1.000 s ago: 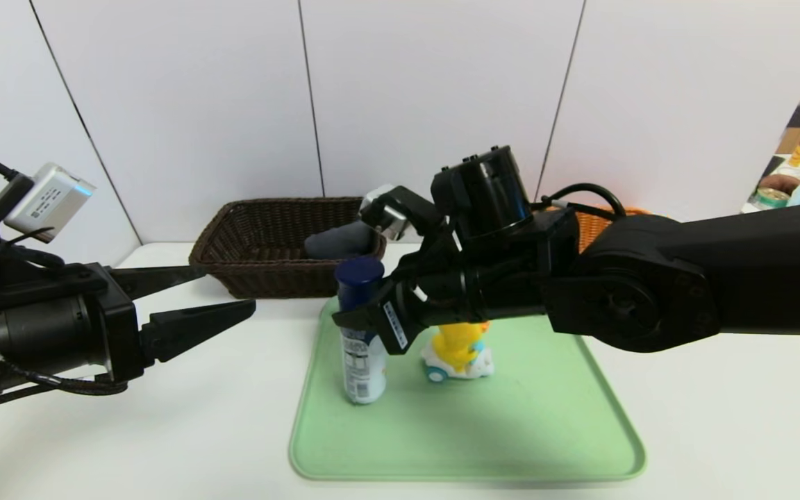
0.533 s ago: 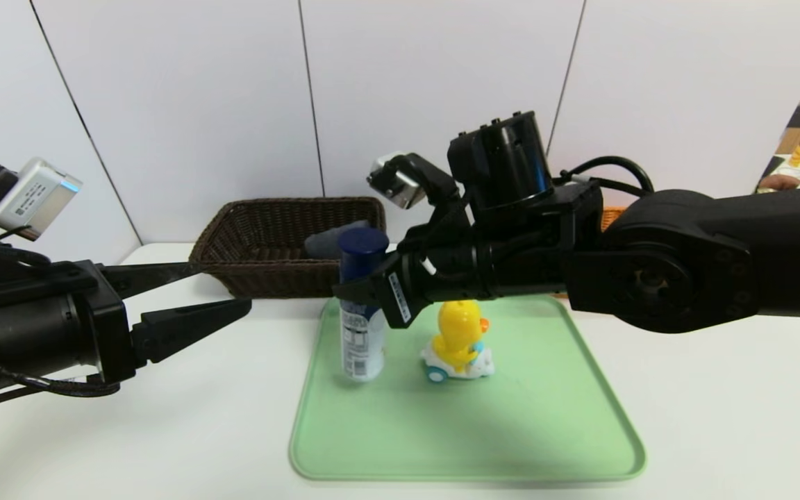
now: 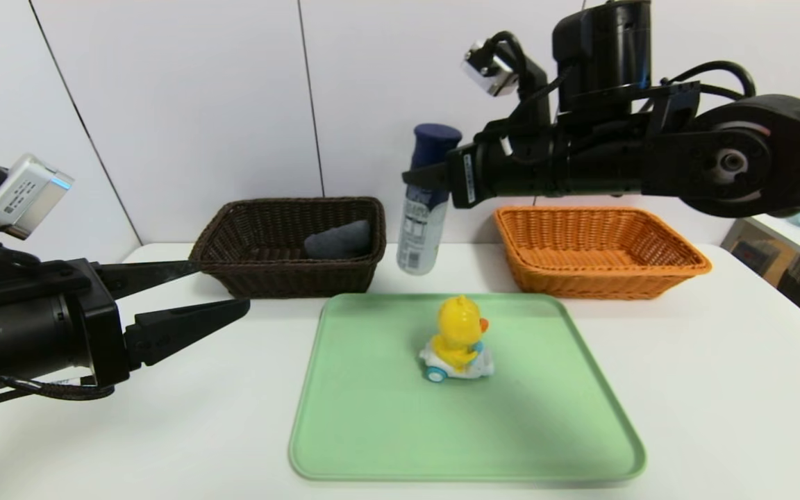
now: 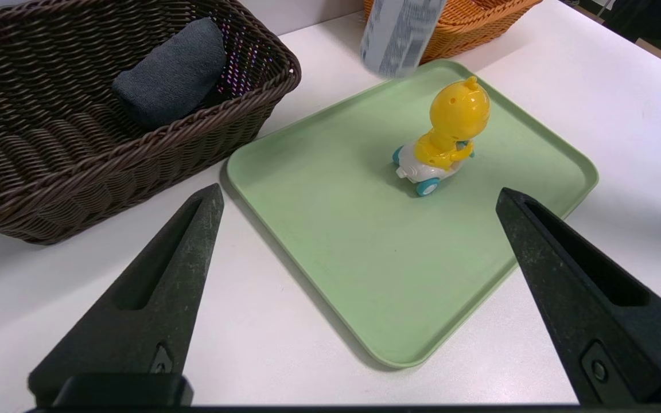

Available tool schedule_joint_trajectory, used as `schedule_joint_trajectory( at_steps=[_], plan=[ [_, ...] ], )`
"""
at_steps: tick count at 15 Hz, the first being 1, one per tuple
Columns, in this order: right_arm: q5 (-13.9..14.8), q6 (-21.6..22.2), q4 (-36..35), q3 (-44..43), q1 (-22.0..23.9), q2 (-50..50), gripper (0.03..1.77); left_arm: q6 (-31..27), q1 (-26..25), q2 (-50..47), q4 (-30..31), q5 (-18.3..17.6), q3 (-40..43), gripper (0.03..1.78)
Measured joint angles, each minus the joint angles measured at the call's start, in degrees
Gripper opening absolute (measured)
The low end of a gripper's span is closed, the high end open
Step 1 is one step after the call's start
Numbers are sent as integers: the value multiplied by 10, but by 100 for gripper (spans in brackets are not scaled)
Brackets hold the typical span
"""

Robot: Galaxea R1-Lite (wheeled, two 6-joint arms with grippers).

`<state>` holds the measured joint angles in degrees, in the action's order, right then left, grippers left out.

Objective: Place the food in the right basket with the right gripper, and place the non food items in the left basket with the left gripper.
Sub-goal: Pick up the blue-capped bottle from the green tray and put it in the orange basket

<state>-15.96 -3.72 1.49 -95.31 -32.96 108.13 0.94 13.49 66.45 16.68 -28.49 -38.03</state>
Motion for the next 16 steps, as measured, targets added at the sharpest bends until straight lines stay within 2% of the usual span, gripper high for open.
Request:
schedule_joint_trajectory(
  at_steps=[6, 13, 16],
  plan=[
    [-1, -12, 17, -44, 140, -3, 79, 0, 1, 1, 0, 0, -1, 169],
    [-1, -63, 9, 10, 267, 5, 79, 0, 1, 9, 2, 1, 0, 169],
    [-3, -69, 7, 40, 305, 8, 79, 0, 1, 14, 2, 0, 0, 169]
  ],
)
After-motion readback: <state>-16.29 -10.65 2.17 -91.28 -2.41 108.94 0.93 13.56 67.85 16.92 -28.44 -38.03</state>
